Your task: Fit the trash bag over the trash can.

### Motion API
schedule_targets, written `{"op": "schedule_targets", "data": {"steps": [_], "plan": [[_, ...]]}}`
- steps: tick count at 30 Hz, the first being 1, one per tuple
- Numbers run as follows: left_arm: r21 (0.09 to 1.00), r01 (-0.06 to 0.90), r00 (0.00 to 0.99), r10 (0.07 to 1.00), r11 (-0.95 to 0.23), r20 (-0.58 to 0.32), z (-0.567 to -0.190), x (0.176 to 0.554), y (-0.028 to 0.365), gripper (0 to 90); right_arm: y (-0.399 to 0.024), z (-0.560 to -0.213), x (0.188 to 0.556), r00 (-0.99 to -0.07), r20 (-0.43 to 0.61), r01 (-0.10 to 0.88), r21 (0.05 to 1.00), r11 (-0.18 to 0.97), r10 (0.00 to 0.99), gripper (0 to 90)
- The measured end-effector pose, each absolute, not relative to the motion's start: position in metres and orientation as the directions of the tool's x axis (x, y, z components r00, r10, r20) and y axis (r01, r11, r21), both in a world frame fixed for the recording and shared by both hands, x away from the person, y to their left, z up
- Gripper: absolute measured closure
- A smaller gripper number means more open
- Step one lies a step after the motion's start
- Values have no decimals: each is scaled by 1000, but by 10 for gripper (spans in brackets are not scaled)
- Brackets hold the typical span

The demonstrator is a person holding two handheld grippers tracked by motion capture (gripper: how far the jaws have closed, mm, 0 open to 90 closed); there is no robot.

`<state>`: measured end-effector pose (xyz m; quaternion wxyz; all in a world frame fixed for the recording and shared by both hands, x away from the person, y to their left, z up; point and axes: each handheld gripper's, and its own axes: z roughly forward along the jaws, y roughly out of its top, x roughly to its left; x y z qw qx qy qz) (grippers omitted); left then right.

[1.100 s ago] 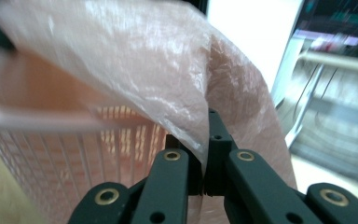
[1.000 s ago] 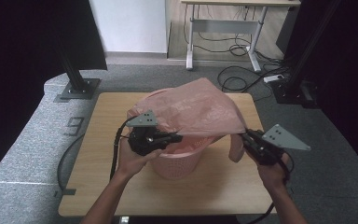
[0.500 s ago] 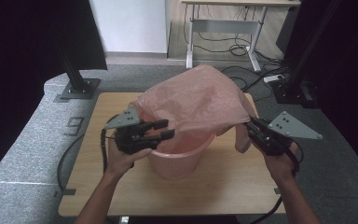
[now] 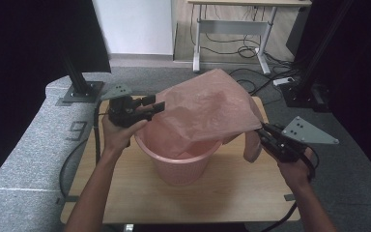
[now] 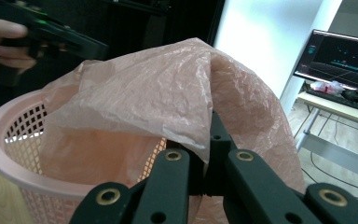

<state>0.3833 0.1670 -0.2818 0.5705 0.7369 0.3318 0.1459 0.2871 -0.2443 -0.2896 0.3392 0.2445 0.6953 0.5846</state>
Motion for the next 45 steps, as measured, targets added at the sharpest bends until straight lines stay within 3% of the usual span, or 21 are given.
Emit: {"op": "schedule_targets", "data": {"steps": [5, 16, 29, 39, 45], "plan": [[885, 393, 766, 622, -251, -164, -291, 390, 145, 524, -246, -287, 284, -660, -171, -59, 983, 176, 731, 885], [822, 393, 826, 551, -411, -120, -293, 384, 114, 524, -247, -272, 268, -687, -166, -108, 986, 127, 708, 885], [856, 425, 783, 594, -293, -185, -297, 378, 146, 503, -224, -280, 298, -704, -118, -27, 990, 140, 700, 884], [907, 374, 786, 585, -192, -199, -297, 362, 172, 498, -202, -300, 311, -731, -103, 23, 984, 175, 674, 881], [917, 350, 800, 571, -190, -187, -296, 354, 171, 489, -187, -303, 314, -757, -109, 27, 980, 197, 644, 877]]}}
